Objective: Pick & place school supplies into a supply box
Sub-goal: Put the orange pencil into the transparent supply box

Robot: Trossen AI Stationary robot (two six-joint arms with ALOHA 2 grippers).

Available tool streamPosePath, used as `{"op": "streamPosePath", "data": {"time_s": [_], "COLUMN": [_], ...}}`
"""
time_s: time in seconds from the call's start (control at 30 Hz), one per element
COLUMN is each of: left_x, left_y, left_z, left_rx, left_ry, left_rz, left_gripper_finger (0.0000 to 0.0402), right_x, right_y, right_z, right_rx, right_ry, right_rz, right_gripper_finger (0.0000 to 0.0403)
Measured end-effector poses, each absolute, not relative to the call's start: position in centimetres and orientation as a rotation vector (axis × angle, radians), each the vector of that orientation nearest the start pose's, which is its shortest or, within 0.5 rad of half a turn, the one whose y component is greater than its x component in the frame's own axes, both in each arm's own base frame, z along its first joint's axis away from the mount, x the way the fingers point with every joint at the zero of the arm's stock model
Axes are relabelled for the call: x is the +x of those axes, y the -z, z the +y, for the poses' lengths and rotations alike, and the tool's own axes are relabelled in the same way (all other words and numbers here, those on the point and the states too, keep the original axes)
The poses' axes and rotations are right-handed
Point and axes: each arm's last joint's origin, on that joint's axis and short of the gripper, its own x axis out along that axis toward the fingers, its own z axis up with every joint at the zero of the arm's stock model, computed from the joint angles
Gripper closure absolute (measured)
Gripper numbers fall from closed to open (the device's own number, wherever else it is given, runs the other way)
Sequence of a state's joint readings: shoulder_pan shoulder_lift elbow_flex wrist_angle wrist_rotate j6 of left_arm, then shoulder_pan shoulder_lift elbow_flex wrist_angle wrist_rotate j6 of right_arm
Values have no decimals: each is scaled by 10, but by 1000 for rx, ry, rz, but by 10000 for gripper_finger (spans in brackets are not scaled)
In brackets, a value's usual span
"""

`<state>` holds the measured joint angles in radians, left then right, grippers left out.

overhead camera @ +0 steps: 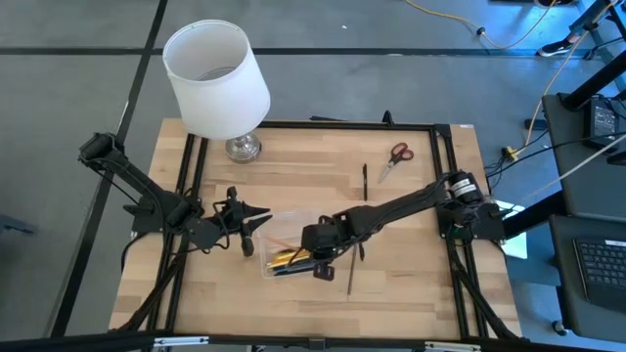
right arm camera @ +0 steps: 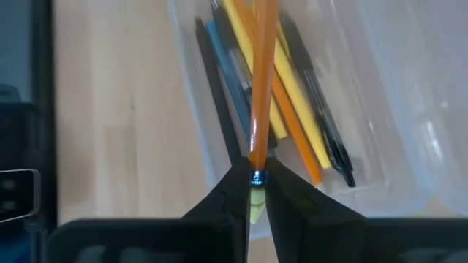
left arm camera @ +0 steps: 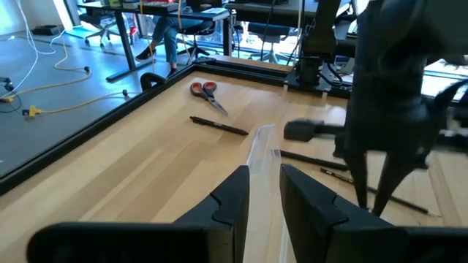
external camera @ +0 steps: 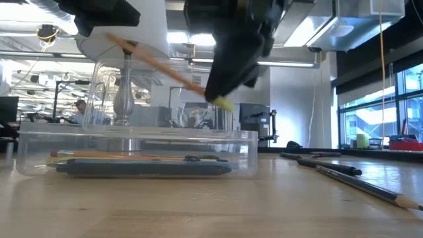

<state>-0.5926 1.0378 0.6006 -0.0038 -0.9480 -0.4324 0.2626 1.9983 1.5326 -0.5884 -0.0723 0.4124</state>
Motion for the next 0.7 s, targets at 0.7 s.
{"op": "streamPosePath", "data": {"time_s": [0.7], "left_x": [187], "left_y": [-245], "left_z": [-98], "left_rx": [-116], "left_ry": [-401], "left_rz": [238], "left_gripper_finger": [329], "right_x": [415], "right_y": [-155], "right_z": [114], "right_rx": [283], "right_ry": [-94], "right_rz": [1242], "right_gripper_finger": [366]}}
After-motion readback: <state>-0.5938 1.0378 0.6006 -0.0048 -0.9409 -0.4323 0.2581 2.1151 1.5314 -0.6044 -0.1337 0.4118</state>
